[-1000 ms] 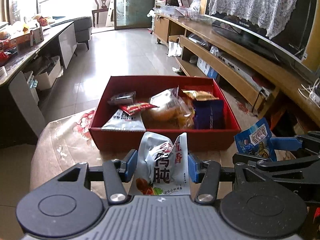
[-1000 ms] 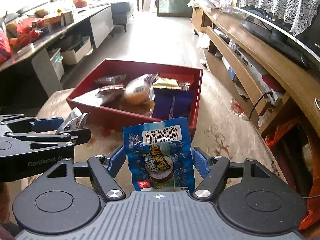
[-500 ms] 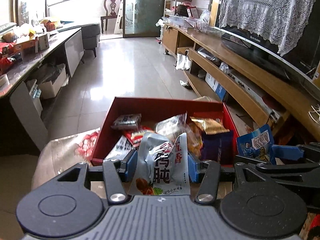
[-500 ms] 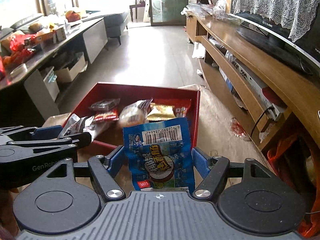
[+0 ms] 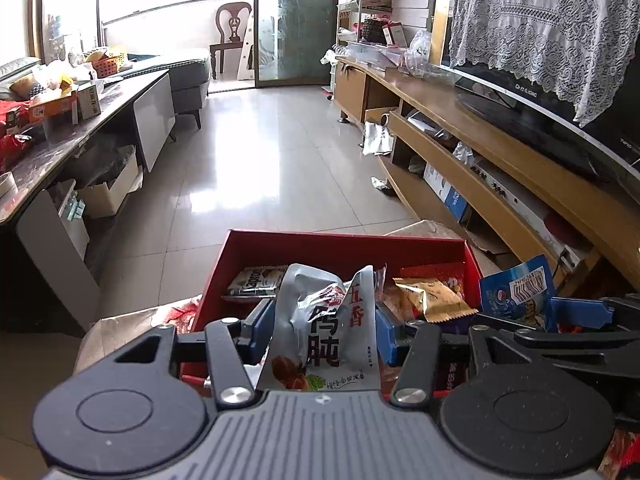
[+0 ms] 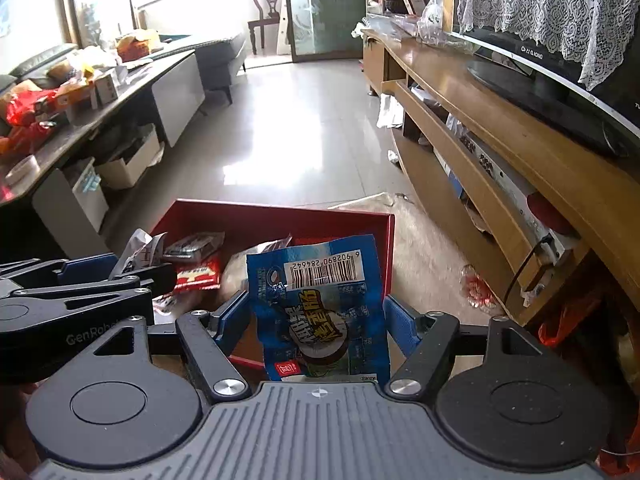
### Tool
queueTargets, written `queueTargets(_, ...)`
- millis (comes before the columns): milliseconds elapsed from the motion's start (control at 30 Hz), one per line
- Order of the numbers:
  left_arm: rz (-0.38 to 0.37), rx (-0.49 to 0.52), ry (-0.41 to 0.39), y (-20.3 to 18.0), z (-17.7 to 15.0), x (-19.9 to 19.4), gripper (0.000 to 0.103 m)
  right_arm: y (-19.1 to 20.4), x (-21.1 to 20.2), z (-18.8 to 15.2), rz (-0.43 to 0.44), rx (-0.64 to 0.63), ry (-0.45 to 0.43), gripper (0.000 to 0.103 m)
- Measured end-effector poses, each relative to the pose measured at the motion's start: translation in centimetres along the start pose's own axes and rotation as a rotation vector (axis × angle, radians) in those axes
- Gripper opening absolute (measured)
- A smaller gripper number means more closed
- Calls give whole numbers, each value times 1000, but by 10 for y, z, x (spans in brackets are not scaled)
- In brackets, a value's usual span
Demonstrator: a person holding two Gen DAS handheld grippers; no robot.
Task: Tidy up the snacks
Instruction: 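Lower the white pack with left tool while right tool lowers the blue pack into the box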
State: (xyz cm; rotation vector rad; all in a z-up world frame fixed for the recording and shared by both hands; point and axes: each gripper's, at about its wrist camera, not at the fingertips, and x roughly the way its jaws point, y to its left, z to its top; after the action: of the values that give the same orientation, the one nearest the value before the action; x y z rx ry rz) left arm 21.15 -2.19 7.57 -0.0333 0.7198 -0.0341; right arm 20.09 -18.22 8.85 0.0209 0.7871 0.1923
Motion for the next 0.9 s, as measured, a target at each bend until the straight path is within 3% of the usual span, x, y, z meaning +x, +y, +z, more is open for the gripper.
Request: queueTargets(900, 94, 11, 122, 2, -3, 77, 51, -5, 73, -3, 6, 40, 87, 79)
